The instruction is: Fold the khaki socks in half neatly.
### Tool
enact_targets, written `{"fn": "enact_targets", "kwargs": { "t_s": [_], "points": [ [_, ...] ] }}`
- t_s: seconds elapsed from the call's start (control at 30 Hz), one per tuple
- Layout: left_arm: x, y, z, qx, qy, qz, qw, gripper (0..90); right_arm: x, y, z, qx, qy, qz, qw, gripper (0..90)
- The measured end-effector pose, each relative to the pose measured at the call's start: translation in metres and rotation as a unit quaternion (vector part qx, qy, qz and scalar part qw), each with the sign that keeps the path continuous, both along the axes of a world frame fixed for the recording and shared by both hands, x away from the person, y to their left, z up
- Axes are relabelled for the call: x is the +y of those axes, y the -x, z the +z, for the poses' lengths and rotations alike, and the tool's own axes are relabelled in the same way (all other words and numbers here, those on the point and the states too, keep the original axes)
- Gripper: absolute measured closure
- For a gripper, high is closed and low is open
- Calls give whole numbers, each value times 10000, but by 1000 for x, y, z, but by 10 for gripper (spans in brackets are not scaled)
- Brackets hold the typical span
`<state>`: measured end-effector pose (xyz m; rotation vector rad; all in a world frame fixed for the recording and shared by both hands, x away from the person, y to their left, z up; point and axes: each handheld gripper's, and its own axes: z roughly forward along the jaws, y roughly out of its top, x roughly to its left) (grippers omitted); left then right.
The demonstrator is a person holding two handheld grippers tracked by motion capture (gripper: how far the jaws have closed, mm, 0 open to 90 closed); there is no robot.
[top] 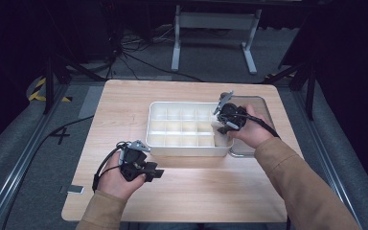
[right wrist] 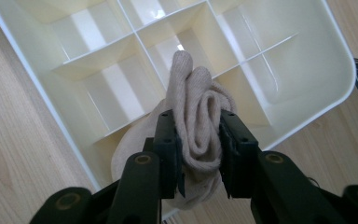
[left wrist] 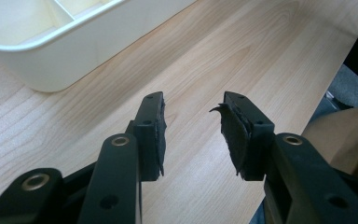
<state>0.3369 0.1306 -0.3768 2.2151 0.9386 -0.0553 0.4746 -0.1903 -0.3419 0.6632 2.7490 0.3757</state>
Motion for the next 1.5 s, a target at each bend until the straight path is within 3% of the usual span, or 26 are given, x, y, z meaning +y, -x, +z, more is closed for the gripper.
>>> {"fn": "enact_targets", "kwargs": {
  "t_s": [0.3, 0.63, 1.0, 1.2, 1.4, 1.5],
  "points": [
    [0, 0, -1, 7, 13, -14, 10000, 599, 4, 0, -10, 243, 146, -15, 9996, 709],
    [0, 0, -2, 15, 16, -12, 10000, 597, 9, -1, -30, 685, 377, -108, 9969, 716],
    [-1, 0, -2, 18, 10, -17, 10000, 596, 7, -4, -47, 858, 556, -249, 9944, 721],
    [-1, 0, -2, 40, -20, -44, 10000, 596, 6, -11, -55, 1019, 536, -346, 9927, 725],
    [-2, 0, -3, 45, -2, -31, 10000, 595, 0, -21, -60, 1398, 241, -588, 9881, 727],
    [-1, 0, -3, 48, -7, -26, 10000, 594, 1, -21, -60, 1417, 250, -626, 9876, 720]
  ]
}}
